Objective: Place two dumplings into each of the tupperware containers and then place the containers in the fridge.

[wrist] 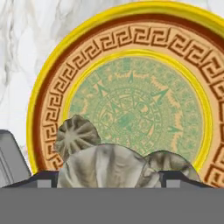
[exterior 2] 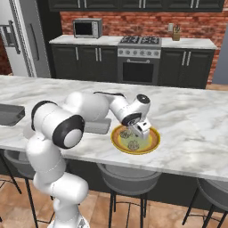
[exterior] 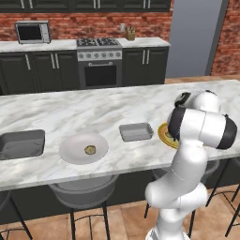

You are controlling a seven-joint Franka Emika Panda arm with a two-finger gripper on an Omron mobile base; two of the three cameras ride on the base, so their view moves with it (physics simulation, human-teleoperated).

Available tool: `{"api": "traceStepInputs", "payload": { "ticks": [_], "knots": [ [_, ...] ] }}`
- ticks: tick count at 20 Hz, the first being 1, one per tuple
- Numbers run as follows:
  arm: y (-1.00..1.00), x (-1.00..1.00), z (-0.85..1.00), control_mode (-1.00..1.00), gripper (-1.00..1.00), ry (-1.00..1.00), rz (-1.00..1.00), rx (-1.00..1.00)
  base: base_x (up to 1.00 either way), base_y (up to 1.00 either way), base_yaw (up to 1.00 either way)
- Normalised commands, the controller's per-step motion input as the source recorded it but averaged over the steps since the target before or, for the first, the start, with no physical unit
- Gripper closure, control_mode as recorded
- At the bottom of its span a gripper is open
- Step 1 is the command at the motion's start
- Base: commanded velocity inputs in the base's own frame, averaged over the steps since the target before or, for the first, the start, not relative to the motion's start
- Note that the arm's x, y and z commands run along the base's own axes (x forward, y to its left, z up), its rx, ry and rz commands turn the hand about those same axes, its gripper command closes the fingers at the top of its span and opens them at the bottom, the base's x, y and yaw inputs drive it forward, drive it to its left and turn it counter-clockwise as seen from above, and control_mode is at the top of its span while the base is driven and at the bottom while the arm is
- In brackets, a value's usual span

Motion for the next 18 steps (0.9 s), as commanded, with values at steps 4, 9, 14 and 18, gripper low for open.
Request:
{"api": "traceStepInputs", "payload": {
  "ticks": [4,9,14,18],
  "knots": [
    [0.94,0.34,0.82,-1.0,1.0,-0.04,0.25,0.01,0.0,0.0,0.0],
    [1.0,0.44,0.35,-1.0,1.0,0.06,0.25,0.0,0.0,0.0,0.0],
    [0.94,0.47,-0.17,-1.0,1.0,0.02,0.18,0.0,0.0,0.0,0.0],
    [0.46,0.16,-0.37,-1.0,1.0,0.0,0.04,0.0,0.0,0.0,0.0]
  ]
}}
